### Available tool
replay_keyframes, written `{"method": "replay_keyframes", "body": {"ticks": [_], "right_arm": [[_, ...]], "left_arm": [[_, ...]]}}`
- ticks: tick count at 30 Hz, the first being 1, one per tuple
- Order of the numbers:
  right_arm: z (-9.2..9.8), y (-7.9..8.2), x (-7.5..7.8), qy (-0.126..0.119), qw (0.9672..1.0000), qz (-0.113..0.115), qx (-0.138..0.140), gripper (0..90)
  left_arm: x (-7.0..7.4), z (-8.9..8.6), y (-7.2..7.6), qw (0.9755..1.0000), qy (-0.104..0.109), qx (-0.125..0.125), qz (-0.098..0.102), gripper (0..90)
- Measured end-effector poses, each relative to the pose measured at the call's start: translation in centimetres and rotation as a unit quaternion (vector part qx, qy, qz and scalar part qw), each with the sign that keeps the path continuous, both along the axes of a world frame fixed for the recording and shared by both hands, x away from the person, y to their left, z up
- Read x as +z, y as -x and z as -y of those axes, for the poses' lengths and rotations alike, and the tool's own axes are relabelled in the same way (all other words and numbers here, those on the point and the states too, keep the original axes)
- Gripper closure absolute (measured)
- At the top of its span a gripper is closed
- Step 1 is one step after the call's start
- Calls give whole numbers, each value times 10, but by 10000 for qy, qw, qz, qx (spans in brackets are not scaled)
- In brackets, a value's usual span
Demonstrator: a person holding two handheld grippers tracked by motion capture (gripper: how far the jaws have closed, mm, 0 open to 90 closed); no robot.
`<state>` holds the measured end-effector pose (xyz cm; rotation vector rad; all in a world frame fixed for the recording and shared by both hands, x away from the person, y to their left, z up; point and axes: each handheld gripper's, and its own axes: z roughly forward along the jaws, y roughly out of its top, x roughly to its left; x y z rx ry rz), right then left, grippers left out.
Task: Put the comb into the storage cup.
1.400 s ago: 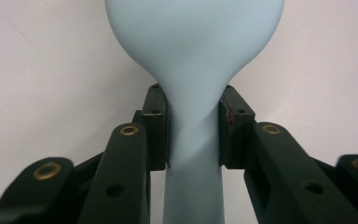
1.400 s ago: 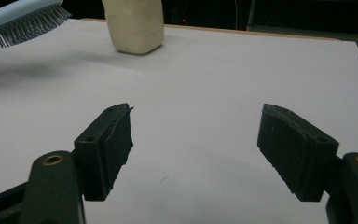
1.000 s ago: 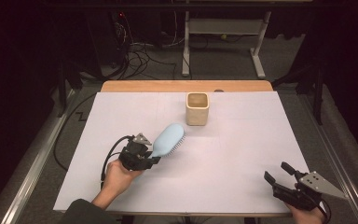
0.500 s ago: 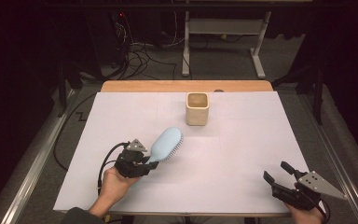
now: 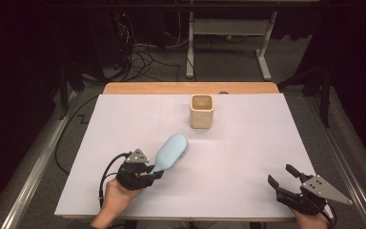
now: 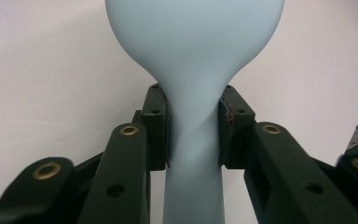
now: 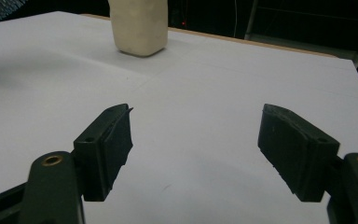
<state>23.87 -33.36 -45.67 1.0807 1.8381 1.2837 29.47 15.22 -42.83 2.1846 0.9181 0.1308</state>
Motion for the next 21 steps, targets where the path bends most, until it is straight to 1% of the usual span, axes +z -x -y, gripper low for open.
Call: {"method": "replay_keyframes", "body": {"ticks": [4,10,13,15,21], "right_arm": [[-7,-1,2,-14,9999,-26,119,263],[-14,-4,4,-235,9993,-106,266,253],[-21,-5,6,-378,9984,-180,370,234],[-27,-6,8,-420,9982,-202,372,227],[-42,-10,13,-410,9972,-334,527,208]], "left_arm": [[0,2,3,10000,46,-44,23,691],[0,6,6,9999,102,-109,82,691],[2,7,7,9997,153,-133,130,691],[2,9,7,9996,164,-151,152,691],[3,12,7,9995,191,-184,177,691]]}}
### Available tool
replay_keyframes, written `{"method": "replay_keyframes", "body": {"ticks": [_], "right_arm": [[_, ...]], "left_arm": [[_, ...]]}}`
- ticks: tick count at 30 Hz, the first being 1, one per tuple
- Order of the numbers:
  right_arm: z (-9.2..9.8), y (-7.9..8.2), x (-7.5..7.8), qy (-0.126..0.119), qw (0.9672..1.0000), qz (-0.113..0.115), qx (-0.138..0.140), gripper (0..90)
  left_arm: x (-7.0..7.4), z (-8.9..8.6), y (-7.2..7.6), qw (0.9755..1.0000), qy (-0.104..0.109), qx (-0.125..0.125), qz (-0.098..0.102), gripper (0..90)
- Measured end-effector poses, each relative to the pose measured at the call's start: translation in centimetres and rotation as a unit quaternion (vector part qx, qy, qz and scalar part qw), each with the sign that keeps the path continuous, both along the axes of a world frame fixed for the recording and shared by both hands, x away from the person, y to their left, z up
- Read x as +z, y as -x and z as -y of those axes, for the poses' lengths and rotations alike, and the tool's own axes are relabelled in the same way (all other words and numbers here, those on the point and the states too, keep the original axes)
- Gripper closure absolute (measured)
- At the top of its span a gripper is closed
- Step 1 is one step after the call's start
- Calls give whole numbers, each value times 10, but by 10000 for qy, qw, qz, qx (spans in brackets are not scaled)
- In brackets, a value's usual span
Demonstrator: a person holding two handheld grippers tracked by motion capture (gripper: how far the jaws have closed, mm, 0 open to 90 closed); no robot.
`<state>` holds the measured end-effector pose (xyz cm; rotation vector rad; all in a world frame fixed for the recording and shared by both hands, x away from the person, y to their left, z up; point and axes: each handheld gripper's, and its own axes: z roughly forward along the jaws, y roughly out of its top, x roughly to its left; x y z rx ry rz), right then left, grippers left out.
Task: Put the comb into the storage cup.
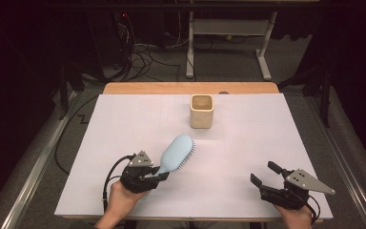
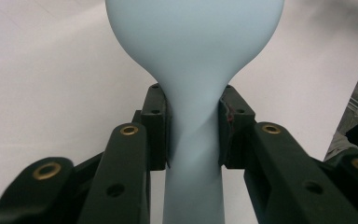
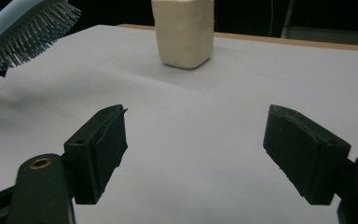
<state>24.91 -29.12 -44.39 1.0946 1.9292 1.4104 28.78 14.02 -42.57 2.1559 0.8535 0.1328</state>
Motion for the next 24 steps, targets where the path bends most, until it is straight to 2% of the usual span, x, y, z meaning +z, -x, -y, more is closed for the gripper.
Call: {"method": "replay_keyframes", "body": {"ticks": [6,11,20,24], "right_arm": [[-15,-4,1,11,9997,-112,218,196],[-23,-5,1,0,9993,-109,367,195],[-34,-5,4,-183,9982,-162,547,173],[-42,-5,7,-99,9979,-194,612,185]], "left_arm": [[0,3,0,10000,21,-20,37,691],[0,7,-1,10000,31,-73,28,691],[0,10,-1,9999,24,-72,96,691],[0,12,-1,9999,24,-57,126,691]]}}
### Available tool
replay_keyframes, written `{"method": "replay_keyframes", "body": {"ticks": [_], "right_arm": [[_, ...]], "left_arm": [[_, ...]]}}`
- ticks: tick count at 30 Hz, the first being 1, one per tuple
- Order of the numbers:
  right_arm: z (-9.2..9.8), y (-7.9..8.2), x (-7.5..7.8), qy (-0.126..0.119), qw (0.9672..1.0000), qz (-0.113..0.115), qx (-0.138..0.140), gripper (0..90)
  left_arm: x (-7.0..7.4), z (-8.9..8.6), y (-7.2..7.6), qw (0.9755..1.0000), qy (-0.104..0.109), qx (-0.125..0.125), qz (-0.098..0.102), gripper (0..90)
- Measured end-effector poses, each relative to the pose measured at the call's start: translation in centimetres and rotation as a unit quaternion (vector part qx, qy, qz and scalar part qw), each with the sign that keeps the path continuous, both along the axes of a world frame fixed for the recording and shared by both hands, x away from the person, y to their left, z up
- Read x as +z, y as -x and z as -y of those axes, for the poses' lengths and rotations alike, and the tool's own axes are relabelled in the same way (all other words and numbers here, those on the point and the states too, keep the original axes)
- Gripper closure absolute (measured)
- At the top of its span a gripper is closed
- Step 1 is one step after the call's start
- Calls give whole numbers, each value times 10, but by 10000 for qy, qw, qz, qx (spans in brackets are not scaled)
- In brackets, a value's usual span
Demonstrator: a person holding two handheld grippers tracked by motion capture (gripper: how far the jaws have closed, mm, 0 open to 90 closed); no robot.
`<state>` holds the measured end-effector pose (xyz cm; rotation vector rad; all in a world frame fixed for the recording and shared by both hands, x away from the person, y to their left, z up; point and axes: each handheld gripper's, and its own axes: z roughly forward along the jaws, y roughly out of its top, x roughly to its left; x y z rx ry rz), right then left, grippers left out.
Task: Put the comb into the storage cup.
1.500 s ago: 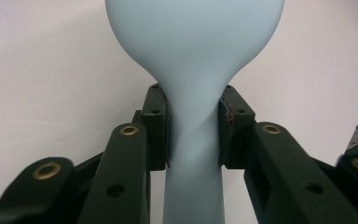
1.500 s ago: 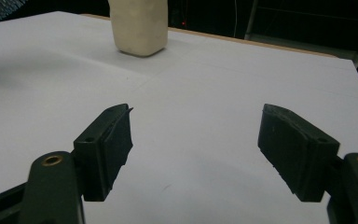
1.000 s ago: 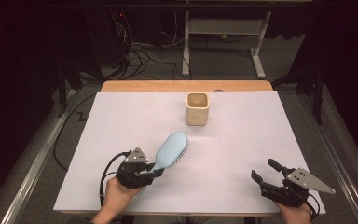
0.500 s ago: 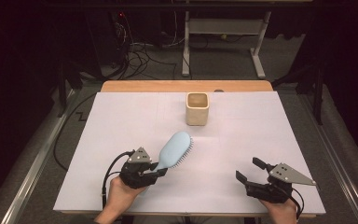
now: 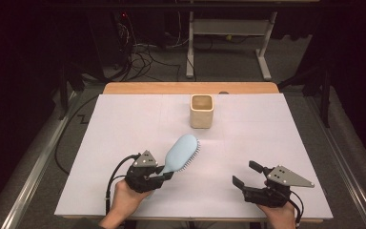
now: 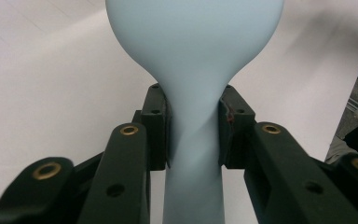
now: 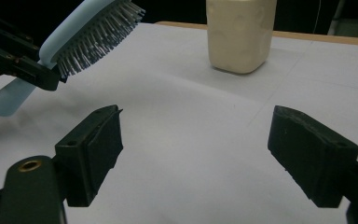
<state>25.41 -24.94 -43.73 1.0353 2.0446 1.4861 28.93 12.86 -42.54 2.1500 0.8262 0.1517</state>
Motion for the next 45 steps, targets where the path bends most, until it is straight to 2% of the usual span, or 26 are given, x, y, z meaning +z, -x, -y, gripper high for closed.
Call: {"method": "replay_keyframes", "body": {"ticks": [6,11,18,45], "right_arm": [[-11,-3,0,25,9998,-128,175,190],[-20,-9,1,-72,9982,-316,497,178],[-32,-13,2,-215,9967,-387,685,165],[-73,-32,7,-408,9919,-630,1026,167]], "left_arm": [[0,4,0,10000,-42,-67,34,691],[0,7,0,9999,-61,-85,60,691],[1,10,-1,9999,-72,-116,89,691],[0,26,0,9994,-172,-254,185,691]]}}
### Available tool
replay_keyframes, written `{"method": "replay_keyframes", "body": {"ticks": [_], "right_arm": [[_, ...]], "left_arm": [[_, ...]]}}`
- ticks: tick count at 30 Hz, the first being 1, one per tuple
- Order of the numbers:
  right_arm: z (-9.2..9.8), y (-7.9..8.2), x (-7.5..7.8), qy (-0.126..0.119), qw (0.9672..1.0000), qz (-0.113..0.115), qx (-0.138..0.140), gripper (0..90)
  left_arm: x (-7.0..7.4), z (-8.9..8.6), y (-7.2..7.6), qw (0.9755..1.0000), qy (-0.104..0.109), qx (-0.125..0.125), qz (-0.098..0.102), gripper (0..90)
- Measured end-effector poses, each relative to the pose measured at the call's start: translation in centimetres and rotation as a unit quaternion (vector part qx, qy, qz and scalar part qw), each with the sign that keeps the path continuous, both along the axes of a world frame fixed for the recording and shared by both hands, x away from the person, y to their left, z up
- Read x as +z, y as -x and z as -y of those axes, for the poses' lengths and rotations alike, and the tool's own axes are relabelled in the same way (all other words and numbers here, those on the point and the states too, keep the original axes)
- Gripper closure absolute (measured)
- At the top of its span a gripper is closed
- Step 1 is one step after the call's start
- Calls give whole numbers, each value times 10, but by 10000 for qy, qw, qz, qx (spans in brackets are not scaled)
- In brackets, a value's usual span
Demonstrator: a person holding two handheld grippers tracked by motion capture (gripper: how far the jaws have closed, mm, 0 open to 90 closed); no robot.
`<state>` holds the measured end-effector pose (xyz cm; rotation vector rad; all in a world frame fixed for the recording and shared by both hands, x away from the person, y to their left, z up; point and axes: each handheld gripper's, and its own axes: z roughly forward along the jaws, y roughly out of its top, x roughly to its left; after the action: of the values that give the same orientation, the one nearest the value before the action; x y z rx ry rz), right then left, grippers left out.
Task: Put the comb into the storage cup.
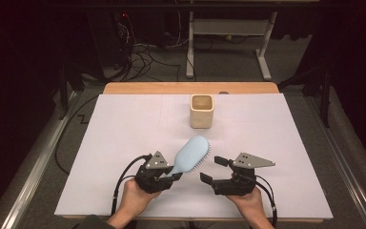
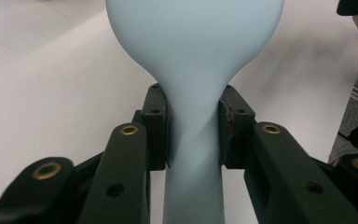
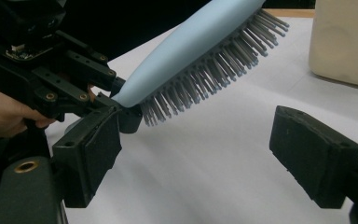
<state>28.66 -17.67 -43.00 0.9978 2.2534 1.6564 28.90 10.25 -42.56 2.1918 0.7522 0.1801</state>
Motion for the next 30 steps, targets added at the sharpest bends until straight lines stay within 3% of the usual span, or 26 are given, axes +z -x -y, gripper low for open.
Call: {"method": "replay_keyframes", "body": {"ticks": [30], "right_arm": [[-28,-17,-6,-80,9985,-528,84,159]], "left_arm": [[-2,15,2,9999,-64,-105,120,690]]}}
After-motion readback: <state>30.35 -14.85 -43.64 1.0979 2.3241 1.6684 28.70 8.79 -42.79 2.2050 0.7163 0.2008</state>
